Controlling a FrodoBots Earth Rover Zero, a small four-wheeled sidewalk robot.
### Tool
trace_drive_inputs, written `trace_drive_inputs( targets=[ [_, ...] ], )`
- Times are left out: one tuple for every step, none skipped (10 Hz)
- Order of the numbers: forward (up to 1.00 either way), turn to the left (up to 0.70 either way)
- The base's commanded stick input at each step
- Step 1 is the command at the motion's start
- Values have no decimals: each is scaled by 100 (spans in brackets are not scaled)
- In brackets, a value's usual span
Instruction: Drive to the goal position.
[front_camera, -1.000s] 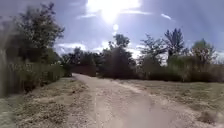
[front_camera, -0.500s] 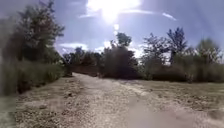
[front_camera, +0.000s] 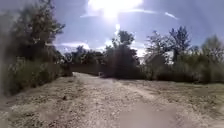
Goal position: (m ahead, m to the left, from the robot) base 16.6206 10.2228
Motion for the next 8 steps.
trace_drive_inputs(
  targets=[
    [70, 0],
    [70, 0],
    [70, 0],
    [70, 0],
    [70, 0],
    [70, 0],
    [70, 0],
    [70, 0]
  ],
)
